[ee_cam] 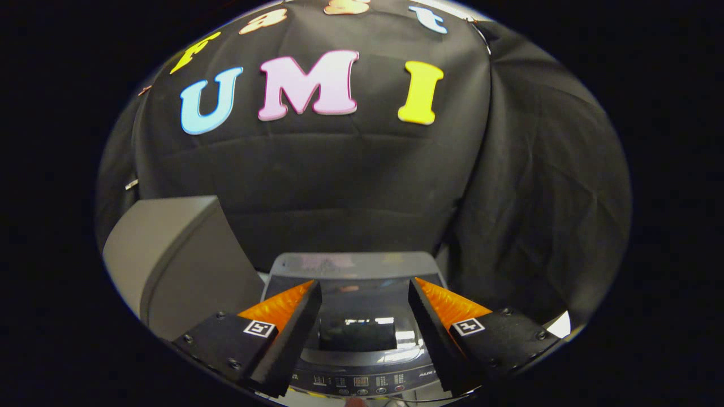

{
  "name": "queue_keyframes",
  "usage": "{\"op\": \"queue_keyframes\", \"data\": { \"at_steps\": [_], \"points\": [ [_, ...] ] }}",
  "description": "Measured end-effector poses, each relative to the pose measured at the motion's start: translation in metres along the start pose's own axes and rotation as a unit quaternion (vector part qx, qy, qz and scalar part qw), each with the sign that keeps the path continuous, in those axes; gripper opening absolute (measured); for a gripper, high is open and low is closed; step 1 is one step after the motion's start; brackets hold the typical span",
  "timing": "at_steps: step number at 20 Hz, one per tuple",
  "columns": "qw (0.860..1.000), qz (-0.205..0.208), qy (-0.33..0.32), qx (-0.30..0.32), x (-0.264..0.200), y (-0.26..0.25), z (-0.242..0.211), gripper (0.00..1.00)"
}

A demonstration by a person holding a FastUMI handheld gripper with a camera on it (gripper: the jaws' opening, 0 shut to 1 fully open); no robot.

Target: Put the clothes into the washing machine and then close the washing machine lid.

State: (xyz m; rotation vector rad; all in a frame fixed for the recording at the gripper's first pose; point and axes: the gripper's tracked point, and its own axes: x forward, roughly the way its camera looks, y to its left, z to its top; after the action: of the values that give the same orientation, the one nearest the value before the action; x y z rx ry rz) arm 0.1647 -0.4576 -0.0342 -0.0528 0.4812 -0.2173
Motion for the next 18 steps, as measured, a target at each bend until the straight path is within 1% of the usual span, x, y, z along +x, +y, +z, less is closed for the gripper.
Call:
{"op": "queue_keyframes", "data": {
  "at_steps": [4,7,10,14,18],
  "points": [
    [0.997,0.011,-0.077,0.005,-0.041,0.001,0.058,0.97],
    [0.991,0.019,-0.132,0.008,-0.071,0.001,0.100,0.97],
    [0.982,0.036,-0.182,0.021,-0.105,0.005,0.131,0.97],
    [0.975,0.034,-0.218,0.028,-0.133,-0.001,0.147,0.97],
    [0.975,0.040,-0.216,0.035,-0.144,0.003,0.139,0.97]
  ]
}}
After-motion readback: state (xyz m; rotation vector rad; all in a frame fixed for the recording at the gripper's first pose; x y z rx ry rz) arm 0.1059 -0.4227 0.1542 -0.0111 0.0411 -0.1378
